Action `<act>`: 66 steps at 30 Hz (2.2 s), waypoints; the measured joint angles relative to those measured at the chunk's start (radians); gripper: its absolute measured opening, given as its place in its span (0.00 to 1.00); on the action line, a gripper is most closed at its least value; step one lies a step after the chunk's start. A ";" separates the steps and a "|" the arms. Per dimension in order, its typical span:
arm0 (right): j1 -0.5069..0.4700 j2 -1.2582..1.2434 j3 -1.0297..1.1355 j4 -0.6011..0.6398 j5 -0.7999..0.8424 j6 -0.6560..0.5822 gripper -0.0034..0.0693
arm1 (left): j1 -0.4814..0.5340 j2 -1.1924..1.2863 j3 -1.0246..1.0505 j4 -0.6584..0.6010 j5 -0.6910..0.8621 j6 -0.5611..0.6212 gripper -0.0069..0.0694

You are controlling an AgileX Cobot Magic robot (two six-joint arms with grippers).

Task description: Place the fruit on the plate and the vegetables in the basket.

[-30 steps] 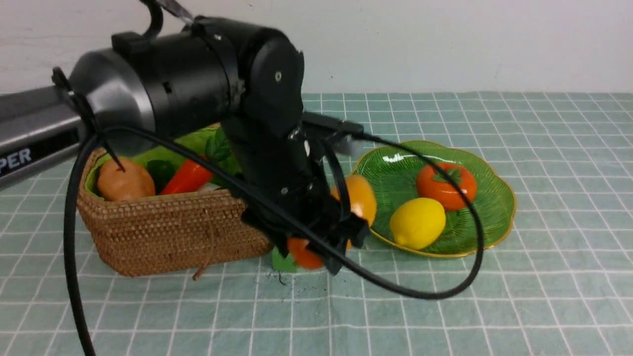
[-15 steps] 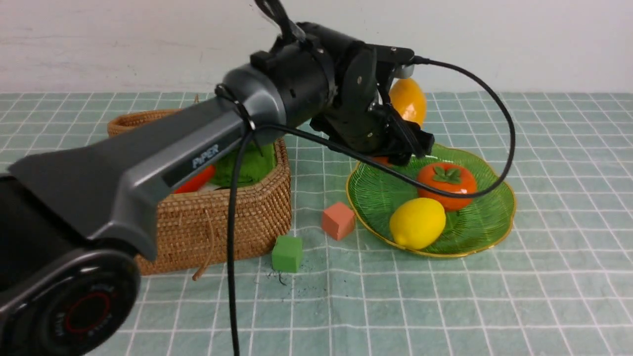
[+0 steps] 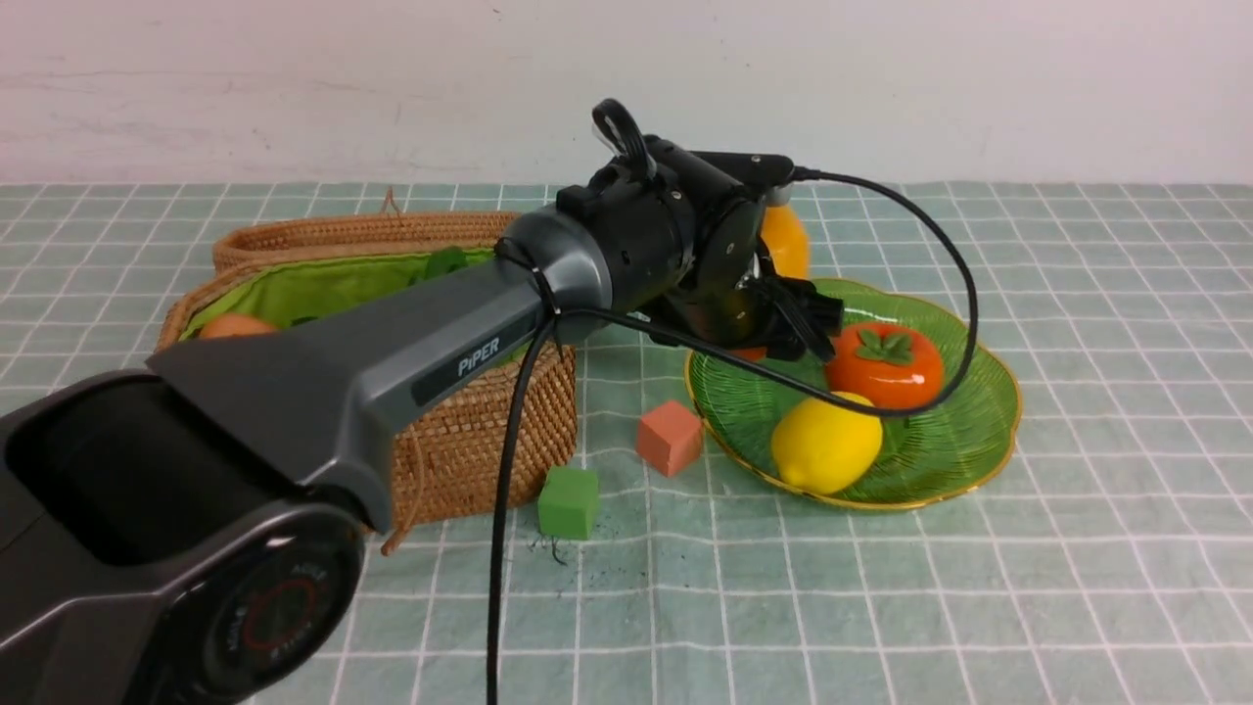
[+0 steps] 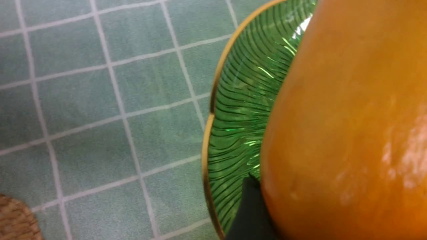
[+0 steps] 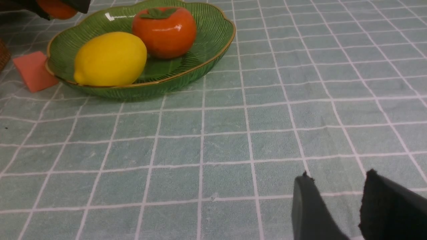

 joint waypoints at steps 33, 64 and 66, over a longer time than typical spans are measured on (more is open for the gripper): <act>0.000 0.000 0.000 0.000 0.000 0.000 0.38 | 0.001 -1.037 0.132 0.206 0.533 0.113 0.07; 0.000 0.000 0.000 0.000 0.000 0.000 0.38 | 0.001 -2.301 1.399 0.210 0.478 -0.216 0.07; 0.000 0.000 0.000 0.000 0.000 0.000 0.38 | 0.001 -2.301 1.399 0.210 0.479 -0.216 0.07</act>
